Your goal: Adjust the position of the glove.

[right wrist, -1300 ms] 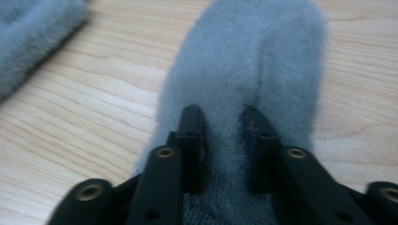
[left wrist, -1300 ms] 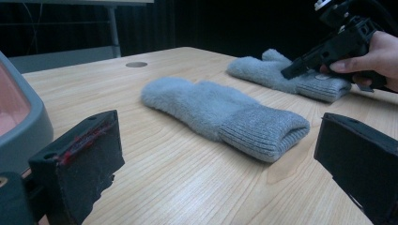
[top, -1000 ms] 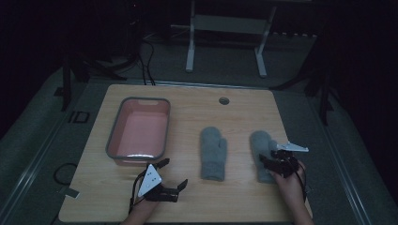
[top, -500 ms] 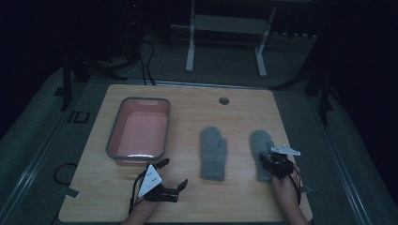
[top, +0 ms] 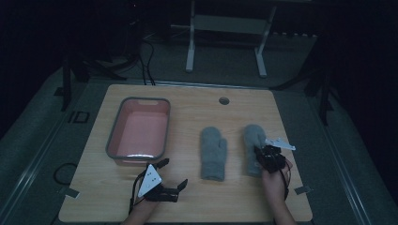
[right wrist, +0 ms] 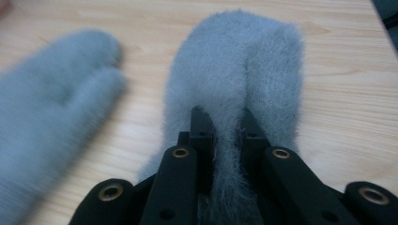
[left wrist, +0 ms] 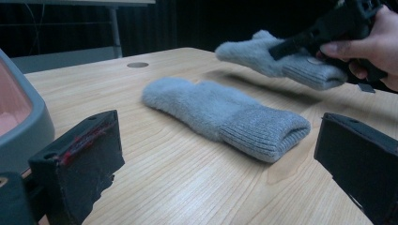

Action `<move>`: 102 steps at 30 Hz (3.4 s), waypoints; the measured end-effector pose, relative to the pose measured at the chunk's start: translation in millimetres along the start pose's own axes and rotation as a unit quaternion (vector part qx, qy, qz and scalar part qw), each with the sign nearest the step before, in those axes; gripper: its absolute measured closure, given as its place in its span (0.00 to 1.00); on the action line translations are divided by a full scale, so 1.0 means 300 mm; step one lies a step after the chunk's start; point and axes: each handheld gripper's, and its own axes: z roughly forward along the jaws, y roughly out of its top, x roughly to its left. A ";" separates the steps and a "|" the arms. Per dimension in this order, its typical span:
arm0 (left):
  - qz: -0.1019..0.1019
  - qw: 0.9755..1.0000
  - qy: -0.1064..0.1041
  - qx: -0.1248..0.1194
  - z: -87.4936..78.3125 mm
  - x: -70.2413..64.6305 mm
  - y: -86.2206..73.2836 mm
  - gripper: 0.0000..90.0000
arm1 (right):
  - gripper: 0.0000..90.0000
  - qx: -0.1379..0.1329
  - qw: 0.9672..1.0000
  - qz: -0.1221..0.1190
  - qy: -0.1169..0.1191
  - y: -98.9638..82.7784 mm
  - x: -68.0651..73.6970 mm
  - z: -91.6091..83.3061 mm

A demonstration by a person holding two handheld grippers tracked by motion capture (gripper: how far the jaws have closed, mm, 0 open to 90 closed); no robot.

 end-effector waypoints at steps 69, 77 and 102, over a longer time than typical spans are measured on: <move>-0.049 0.997 -0.002 0.059 0.026 0.004 0.035 0.02 | 0.42 0.056 0.991 -0.003 0.118 0.052 0.269 0.052; -0.055 0.995 -0.022 0.083 0.090 -0.023 0.161 0.04 | 0.26 0.049 0.985 -0.019 0.163 0.065 0.180 0.014; -0.142 0.957 0.001 0.254 0.448 0.092 0.164 0.23 | 0.58 0.103 0.976 0.005 0.193 0.021 0.169 0.188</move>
